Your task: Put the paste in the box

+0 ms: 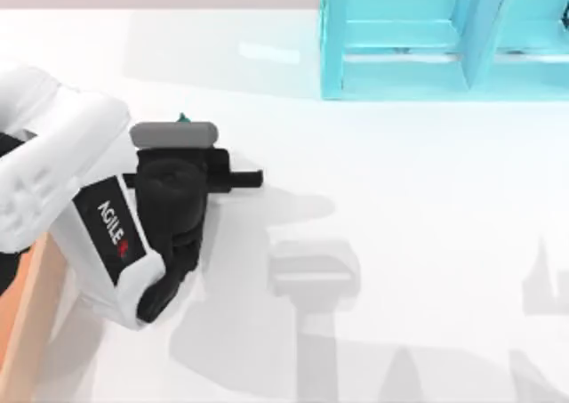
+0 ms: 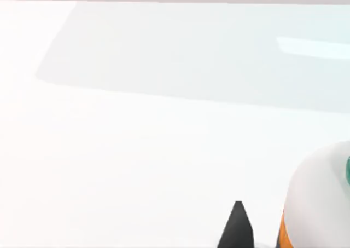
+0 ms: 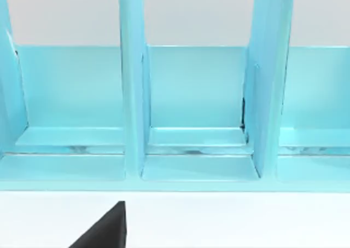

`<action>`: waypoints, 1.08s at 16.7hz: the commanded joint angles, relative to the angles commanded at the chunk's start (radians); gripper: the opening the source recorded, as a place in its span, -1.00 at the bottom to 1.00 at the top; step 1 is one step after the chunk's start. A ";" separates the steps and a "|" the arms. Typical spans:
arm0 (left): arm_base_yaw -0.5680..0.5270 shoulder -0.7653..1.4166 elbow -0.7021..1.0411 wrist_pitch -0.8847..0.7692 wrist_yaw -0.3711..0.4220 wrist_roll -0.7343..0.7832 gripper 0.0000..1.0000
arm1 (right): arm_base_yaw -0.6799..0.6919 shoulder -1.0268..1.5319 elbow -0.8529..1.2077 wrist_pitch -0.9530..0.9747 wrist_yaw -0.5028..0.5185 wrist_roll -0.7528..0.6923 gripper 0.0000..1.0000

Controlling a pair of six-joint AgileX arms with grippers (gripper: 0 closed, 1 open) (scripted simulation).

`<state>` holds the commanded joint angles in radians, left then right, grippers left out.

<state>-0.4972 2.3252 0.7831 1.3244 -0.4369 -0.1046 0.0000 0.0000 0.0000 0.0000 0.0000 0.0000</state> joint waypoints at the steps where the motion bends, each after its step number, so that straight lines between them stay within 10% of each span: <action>1: 0.001 -0.030 -0.002 -0.028 0.000 0.000 -1.00 | 0.000 0.000 0.000 0.000 0.000 0.000 1.00; 18: 0.010 -0.370 -0.003 -0.364 0.011 0.027 -1.00 | 0.000 0.000 0.000 0.000 0.000 0.000 1.00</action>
<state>-0.4867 1.9553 0.7801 0.9605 -0.4256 -0.0774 0.0000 0.0000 0.0000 0.0000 0.0000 0.0000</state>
